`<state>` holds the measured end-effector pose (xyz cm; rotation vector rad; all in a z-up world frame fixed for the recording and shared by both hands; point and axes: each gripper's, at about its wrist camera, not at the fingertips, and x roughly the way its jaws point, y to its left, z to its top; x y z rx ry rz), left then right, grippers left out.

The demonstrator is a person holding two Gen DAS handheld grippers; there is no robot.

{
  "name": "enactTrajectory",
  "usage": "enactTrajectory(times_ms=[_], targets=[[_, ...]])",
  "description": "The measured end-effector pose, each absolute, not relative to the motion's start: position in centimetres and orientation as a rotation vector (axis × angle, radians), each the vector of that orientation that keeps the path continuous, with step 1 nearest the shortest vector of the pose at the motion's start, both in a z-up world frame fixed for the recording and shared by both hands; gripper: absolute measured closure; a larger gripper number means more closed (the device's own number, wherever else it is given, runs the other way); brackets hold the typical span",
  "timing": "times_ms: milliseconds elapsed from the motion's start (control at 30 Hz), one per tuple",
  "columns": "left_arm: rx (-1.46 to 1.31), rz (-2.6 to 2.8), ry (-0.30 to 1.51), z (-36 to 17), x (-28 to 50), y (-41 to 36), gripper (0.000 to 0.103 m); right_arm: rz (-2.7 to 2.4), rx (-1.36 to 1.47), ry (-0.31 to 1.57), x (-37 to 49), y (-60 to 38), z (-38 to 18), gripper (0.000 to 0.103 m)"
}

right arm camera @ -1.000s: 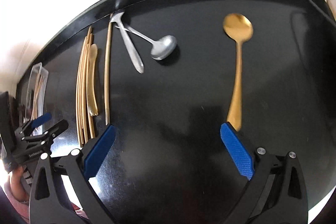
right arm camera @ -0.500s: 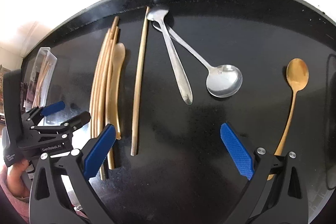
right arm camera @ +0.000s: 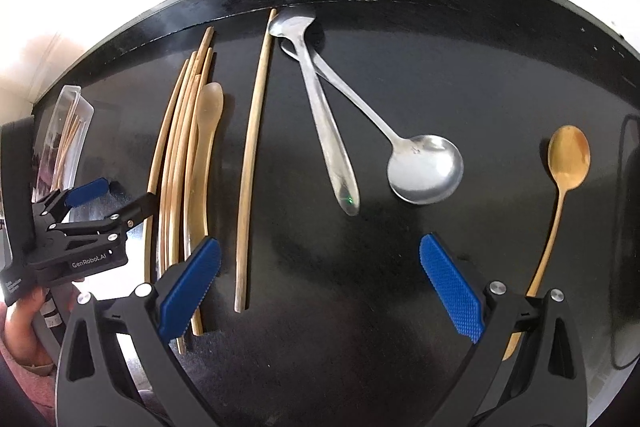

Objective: Organize utensils
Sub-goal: 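Move both open tools back over the chopsticks on the black tray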

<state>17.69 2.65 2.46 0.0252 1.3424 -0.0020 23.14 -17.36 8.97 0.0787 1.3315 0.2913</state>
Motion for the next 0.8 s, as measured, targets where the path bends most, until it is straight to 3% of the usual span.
enactTrajectory(times_ms=[467, 800], targets=[[0.049, -0.025, 1.312, 2.1, 18.8, 4.0, 0.005, 0.31, 0.084, 1.363, 24.9, -14.7, 8.3, 0.006], [0.037, -0.008, 1.261, 2.3, 18.8, 5.6, 0.005, 0.222, -0.114, 1.244, 23.0, -15.2, 7.8, 0.006]])
